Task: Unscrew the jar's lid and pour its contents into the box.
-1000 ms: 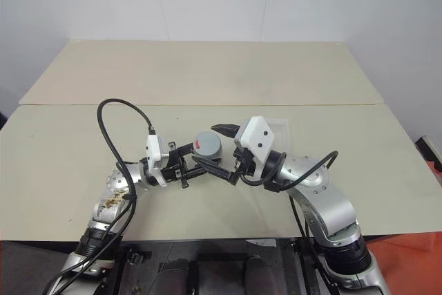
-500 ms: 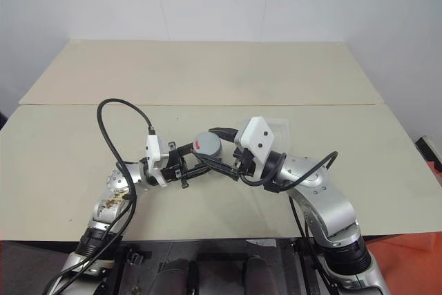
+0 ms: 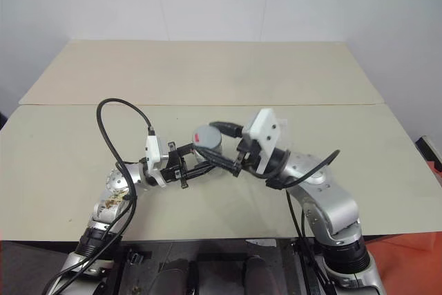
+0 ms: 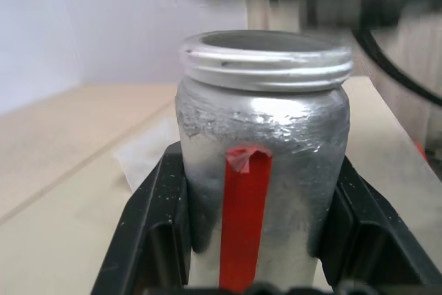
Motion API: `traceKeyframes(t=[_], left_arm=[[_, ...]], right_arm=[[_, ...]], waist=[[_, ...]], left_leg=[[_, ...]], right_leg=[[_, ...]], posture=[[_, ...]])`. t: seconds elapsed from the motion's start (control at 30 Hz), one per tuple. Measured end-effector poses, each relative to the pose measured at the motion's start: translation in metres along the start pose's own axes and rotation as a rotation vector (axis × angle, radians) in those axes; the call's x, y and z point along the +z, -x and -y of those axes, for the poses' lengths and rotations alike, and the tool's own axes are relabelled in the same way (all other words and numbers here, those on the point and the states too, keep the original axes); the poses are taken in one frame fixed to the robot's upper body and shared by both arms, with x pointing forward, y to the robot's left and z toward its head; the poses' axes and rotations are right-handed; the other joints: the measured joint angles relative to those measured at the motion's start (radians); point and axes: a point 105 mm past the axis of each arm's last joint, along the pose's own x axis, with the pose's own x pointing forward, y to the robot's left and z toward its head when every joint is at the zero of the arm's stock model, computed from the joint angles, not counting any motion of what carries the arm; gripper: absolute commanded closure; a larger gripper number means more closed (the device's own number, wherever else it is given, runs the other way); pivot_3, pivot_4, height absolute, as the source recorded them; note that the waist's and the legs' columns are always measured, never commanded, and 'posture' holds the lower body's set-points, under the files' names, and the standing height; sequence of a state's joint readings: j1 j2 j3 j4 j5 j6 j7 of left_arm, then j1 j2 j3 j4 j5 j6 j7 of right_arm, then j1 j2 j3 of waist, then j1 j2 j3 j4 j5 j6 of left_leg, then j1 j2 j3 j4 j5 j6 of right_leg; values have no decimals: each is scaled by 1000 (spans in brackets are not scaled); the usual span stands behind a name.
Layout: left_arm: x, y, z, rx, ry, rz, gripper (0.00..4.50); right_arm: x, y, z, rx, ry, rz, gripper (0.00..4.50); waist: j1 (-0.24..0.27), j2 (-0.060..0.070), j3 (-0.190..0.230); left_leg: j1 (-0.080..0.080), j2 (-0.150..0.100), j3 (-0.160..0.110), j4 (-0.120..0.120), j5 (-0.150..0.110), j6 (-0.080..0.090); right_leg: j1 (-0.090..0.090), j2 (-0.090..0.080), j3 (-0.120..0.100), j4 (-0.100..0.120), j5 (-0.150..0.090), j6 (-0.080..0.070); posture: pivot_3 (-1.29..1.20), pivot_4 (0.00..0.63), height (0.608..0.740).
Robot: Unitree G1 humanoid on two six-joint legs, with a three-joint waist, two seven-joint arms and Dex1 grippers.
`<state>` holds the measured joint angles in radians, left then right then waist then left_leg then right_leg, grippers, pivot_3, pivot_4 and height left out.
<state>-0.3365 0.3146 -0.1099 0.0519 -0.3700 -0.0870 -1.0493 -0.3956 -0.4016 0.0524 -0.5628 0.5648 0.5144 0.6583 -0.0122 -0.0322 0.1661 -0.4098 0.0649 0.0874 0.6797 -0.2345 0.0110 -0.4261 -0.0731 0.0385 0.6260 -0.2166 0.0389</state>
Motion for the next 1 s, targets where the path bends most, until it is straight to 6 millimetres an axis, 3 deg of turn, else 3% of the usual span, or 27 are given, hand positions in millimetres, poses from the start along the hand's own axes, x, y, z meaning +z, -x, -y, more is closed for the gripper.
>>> traceKeyframes(t=[0.2, 0.3, 0.47, 0.57, 0.67, 0.97, 1.0], left_arm=[[-2, 0, 0, 1, 1, -6, 2571], [-1, -1, -1, 10, 3, -3, 2571], [1, 0, -5, 36, -2, 0, 2571], [2, 2, -6, 42, -4, -7, 2571], [3, -1, -6, 34, -1, -7, 2571], [-9, -12, -13, 31, -14, -46, 2571], [-9, -13, -14, 36, -25, -49, 2571]], right_arm=[[2, 3, 2, -22, -26, 16, 1741], [-3, 19, 19, -117, 8, -51, 1741], [-30, 91, 54, -346, 51, -350, 1741], [-54, 145, 54, -405, 42, -616, 1741], [-73, 177, 42, -404, 11, -778, 1741], [-103, 200, 39, -523, -123, -950, 1741], [-105, 200, 39, -529, -136, -960, 1391]], waist=[[0, 0, 0], [6, 0, 0], [17, 0, 0], [22, 0, 0], [12, 0, 0], [0, 0, 0], [0, 0, 0]], left_leg=[[0, 0, 0, 0, 0, 0], [-1, 0, 0, 0, 0, 0], [-1, -1, 0, 0, 0, 0], [-1, -2, 0, -1, 0, 1], [1, -1, 0, 0, 0, 1], [2, -3, -1, 0, 1, 2], [2, -3, -2, 0, 0, 2]], right_leg=[[0, 0, 0, 0, 0, 0], [0, -1, 0, -1, 0, 0], [0, -2, 0, -2, 0, 0], [0, -2, 0, -2, -1, 1], [2, -1, 1, -1, -1, 1], [2, -1, 3, -1, -2, 5], [2, -1, 3, -1, -1, 3]], posture=[[0, 150, 740], [0, 150, 740], [0, 150, 740], [0, 150, 740], [0, 150, 740], [0, 150, 740], [0, 150, 740]])
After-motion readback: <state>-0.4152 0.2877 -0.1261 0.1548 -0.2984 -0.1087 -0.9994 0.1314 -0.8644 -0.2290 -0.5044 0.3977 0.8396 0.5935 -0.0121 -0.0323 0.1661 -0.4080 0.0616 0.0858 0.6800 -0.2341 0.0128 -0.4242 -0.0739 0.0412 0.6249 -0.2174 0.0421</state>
